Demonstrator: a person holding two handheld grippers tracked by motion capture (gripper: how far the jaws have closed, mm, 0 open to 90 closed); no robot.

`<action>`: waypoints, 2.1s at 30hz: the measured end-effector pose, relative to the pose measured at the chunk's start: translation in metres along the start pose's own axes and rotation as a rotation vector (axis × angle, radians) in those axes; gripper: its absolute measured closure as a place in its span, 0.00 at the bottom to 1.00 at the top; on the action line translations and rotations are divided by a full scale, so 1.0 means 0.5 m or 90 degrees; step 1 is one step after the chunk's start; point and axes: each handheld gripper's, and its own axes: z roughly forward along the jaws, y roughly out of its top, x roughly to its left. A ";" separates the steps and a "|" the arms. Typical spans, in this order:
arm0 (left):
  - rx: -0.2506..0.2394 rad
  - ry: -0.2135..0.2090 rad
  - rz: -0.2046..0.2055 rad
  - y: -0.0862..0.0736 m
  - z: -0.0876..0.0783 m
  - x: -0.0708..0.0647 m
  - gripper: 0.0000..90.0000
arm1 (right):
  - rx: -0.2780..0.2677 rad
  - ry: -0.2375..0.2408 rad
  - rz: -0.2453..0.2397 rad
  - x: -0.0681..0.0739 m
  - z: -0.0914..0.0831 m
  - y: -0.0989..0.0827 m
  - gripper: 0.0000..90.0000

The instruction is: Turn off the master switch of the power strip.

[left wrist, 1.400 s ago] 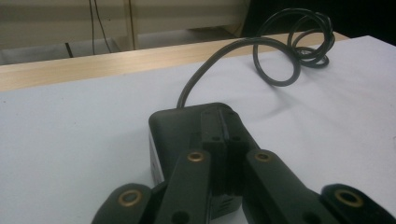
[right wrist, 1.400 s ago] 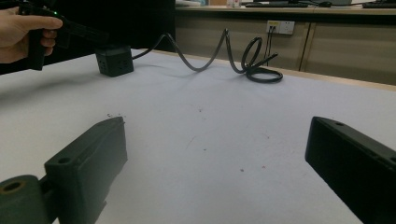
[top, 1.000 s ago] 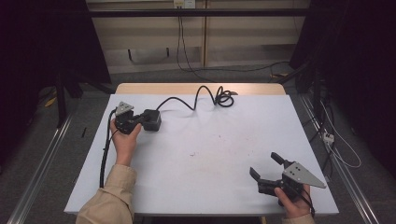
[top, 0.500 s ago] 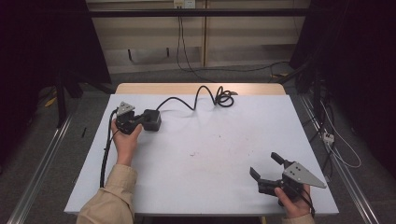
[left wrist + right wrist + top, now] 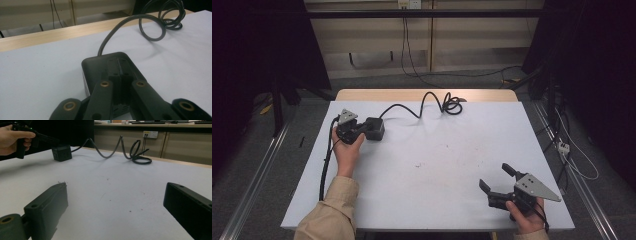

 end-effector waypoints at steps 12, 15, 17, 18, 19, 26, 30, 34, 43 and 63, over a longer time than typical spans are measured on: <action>0.005 0.008 0.013 0.003 0.001 -0.004 1.00 | 0.000 0.000 0.000 0.000 0.000 0.000 0.05; 0.006 0.005 0.009 0.002 0.001 -0.002 1.00 | -0.001 0.000 0.001 0.001 0.000 0.000 0.05; 0.004 0.005 0.008 0.002 0.001 -0.003 1.00 | -0.001 0.000 0.000 0.000 -0.001 0.000 0.05; 0.006 0.006 0.011 0.003 0.001 -0.003 1.00 | 0.000 0.000 0.000 0.000 -0.001 0.000 0.05; 0.006 0.008 0.012 0.003 0.001 -0.004 1.00 | -0.001 0.000 0.000 0.000 -0.001 0.000 0.05; 0.008 0.009 0.012 0.003 0.001 -0.005 1.00 | -0.002 -0.001 0.001 0.000 -0.001 0.001 0.05; 0.010 0.015 0.018 0.004 0.001 -0.008 1.00 | -0.002 -0.001 0.001 0.000 -0.002 0.001 0.05; 0.011 0.017 0.020 0.004 0.001 -0.009 1.00 | -0.004 -0.001 0.002 0.000 -0.002 0.001 0.05; 0.010 0.016 0.015 0.004 0.001 -0.008 1.00 | -0.005 -0.001 0.001 -0.001 -0.002 0.001 0.05; 0.021 0.021 0.011 0.008 0.002 -0.010 1.00 | -0.007 0.000 0.003 -0.001 -0.003 0.002 0.05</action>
